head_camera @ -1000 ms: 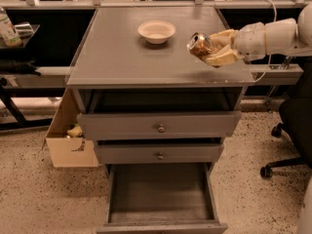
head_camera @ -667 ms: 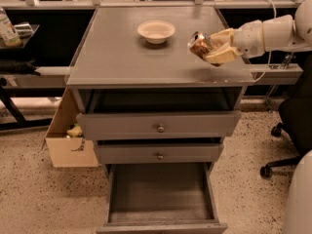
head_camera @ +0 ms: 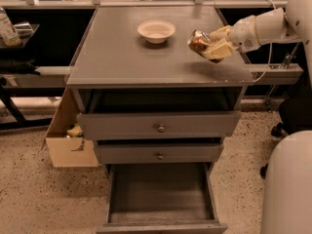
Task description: Pick orange can from bottom drawer and place on counter
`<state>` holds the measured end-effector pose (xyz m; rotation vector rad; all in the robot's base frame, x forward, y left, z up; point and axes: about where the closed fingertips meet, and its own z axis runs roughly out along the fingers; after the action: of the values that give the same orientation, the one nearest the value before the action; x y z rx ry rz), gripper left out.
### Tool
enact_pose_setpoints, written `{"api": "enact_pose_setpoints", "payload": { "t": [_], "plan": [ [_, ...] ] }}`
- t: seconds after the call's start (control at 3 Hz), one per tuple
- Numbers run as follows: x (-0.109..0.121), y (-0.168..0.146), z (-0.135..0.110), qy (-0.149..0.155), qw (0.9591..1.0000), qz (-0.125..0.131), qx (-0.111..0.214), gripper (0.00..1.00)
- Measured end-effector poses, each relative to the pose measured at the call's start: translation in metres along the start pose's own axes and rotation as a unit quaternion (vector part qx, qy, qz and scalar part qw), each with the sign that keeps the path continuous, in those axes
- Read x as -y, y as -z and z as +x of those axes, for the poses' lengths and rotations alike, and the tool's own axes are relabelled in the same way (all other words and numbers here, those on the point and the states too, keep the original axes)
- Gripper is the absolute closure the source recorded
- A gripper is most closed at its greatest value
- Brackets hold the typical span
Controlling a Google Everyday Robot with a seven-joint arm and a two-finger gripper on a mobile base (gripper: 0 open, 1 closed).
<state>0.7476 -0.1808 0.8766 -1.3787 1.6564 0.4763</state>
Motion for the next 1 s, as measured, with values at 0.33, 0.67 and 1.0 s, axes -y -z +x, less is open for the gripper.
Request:
{"api": "enact_pose_setpoints", "payload": {
  "t": [0.33, 0.67, 1.0],
  "plan": [
    [0.0065, -0.0025, 0.0023, -0.009, 0.9999, 0.005, -0.011, 0.43],
    [0.0105, -0.0054, 0.005, -0.017, 0.9997, 0.006, -0.018, 0.19],
    [0.0137, -0.0071, 0.007, -0.022, 0.9995, 0.006, -0.023, 0.0]
  ]
}}
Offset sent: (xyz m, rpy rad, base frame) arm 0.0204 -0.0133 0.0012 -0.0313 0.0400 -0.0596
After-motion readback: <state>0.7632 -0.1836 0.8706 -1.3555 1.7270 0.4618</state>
